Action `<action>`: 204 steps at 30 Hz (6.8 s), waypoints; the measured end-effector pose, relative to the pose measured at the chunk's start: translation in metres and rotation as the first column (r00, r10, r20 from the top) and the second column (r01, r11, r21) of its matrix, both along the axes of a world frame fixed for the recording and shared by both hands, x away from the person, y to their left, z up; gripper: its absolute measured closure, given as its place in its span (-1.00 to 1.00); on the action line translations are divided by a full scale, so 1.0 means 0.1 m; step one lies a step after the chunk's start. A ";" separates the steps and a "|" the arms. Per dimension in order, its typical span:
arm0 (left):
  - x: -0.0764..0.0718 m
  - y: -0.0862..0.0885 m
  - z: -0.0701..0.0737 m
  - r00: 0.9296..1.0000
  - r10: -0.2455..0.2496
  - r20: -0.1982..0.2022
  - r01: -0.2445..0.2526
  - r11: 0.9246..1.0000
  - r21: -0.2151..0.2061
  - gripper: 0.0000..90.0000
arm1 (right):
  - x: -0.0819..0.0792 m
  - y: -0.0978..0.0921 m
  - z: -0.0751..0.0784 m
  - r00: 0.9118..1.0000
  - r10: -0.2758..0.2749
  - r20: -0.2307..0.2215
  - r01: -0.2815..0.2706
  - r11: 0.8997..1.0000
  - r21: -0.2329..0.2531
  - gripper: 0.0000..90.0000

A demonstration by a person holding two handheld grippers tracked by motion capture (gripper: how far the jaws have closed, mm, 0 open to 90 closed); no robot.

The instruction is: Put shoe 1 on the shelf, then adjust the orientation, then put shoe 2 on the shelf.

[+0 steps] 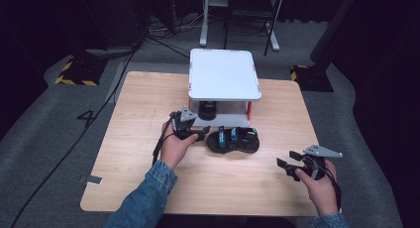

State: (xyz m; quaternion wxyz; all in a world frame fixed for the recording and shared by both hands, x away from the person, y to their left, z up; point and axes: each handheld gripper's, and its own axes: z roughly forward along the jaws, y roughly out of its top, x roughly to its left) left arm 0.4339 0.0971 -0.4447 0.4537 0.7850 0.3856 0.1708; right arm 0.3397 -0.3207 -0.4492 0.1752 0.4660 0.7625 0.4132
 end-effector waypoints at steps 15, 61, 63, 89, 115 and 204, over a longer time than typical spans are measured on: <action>-0.63 0.61 0.10 0.995 0.018 -0.093 -0.005 0.991 0.133 -0.46 | 0.13 0.16 0.10 0.998 0.059 0.027 -0.059 0.998 0.012 -0.25; -0.92 1.22 -0.28 0.972 0.150 -0.179 -0.130 0.984 0.118 -0.42 | 0.79 0.82 0.15 0.971 0.185 0.150 -0.167 0.978 -0.127 0.88; -0.92 1.23 -0.27 0.973 0.145 -0.178 -0.125 0.985 0.120 -0.42 | 0.78 0.80 0.18 0.974 0.172 0.145 -0.155 0.980 -0.123 0.92; -0.76 1.04 -0.26 0.981 0.090 -0.173 -0.072 0.991 0.110 -0.42 | 0.09 1.28 0.27 0.873 0.486 -0.049 -0.478 0.870 0.122 0.92; -0.64 0.93 -0.26 0.982 0.070 -0.173 -0.053 0.994 0.100 -0.42 | 0.02 1.29 -0.07 0.926 0.345 -0.152 -0.350 0.937 -0.006 -0.31; -0.69 1.20 -0.31 0.976 0.125 -0.177 -0.107 0.989 0.104 -0.40 | 1.22 1.68 -0.39 0.997 -0.027 0.074 0.034 0.996 -0.086 -0.14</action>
